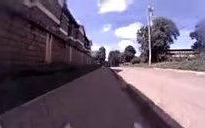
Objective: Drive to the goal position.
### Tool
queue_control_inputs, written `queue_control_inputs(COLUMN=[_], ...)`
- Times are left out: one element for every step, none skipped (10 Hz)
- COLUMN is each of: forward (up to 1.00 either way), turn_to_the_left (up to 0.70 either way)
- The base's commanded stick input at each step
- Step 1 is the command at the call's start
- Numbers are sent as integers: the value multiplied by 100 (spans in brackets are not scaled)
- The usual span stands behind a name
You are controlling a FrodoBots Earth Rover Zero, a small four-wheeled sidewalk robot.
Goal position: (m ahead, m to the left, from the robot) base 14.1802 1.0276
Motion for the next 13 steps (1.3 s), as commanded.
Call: queue_control_inputs(forward=[100, 100, 100, 100, 100, 100, 100, 100, 100, 100, 100, 100, 100], turn_to_the_left=[0, 0, 0, -8, -25, -27, 0, 0, 0, 0, 0, 0, 0])
